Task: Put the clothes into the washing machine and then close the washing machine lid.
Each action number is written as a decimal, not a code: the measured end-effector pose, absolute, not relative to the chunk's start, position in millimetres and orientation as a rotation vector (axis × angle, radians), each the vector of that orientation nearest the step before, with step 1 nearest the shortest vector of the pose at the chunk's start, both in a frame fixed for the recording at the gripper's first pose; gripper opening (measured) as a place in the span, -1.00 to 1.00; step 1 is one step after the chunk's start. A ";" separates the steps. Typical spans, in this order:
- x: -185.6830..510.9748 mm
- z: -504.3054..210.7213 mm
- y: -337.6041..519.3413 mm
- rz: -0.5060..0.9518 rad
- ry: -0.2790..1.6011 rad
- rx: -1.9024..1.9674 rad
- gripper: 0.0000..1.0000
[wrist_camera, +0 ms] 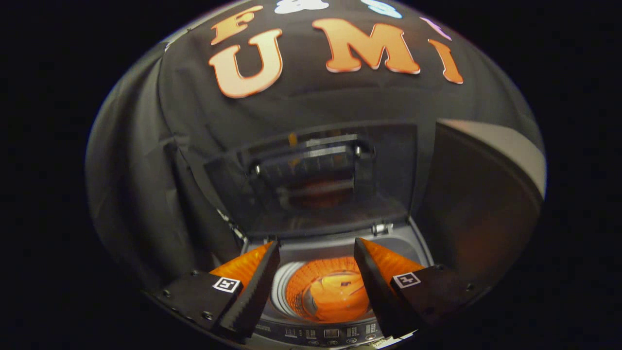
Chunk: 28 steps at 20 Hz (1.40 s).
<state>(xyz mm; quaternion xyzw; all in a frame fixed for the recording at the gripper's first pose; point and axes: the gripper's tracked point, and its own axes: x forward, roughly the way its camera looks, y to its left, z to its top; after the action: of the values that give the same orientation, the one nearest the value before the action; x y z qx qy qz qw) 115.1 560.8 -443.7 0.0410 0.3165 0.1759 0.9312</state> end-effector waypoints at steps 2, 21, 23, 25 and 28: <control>129.1 -405.7 561.8 0.368 0.568 0.089 0.96; 304.7 -336.5 573.4 0.349 0.413 -0.012 0.97; 315.1 -349.1 576.1 0.352 0.441 -0.027 0.97; 324.0 -363.4 578.7 0.348 0.467 -0.042 0.96; 334.0 -381.9 579.6 0.338 0.502 -0.060 0.97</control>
<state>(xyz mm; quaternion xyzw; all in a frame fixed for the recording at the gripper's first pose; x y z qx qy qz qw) 334.0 579.6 -381.9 -0.0298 0.2471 0.1666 0.9541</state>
